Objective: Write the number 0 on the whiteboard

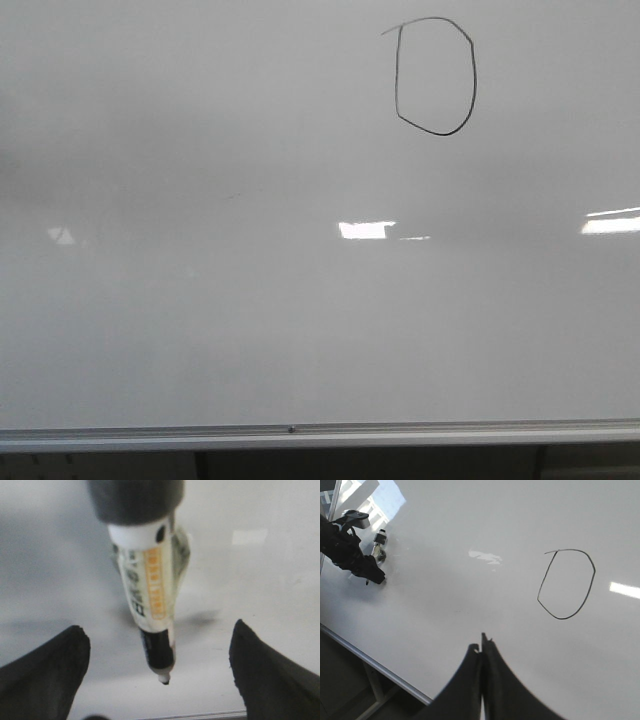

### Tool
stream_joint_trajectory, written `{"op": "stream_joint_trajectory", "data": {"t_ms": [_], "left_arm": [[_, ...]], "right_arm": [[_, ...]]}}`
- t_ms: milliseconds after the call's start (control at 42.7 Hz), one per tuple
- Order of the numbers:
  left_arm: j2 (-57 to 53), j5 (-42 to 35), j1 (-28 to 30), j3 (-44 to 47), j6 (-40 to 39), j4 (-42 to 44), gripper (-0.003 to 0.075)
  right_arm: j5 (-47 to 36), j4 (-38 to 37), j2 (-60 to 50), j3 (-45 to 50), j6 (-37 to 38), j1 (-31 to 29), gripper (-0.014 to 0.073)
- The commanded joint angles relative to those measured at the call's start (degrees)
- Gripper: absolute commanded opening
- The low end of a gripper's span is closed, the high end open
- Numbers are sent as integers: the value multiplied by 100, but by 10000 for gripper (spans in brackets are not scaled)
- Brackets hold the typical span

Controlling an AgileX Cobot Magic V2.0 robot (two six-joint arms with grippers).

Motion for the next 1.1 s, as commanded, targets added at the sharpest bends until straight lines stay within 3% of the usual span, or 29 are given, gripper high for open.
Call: {"op": "stream_joint_trajectory", "data": {"t_ms": [0, 141, 234, 352, 469, 539, 703, 1078], "left_arm": [[-609, -25, -23, -182, -13, 3, 562], [-1207, 273, -72, -182, -13, -156, 543], [-1560, 369, -241, -182, -13, -156, 465], [-1979, 392, -502, -92, -13, -182, 289], [-2388, 392, -750, 87, -13, -191, 62], [-2626, 392, -861, 237, -13, -191, -18], [-3327, 307, -1094, 801, -13, -205, -20], [-6049, -1604, -1684, 2962, -3, -707, -20]], "right_arm": [[-317, 136, 11, -149, -14, -41, -69], [-410, 136, 11, -149, -14, -41, -69], [-545, 136, 11, -149, -14, -41, -69], [-685, 136, 11, -149, -14, -41, -69], [-742, 136, 11, -149, -14, -41, -69], [-763, 136, 11, -149, -14, -41, -69], [-763, 136, 11, -149, -14, -41, -69], [-759, 136, 11, -149, -14, -41, -69]]}}
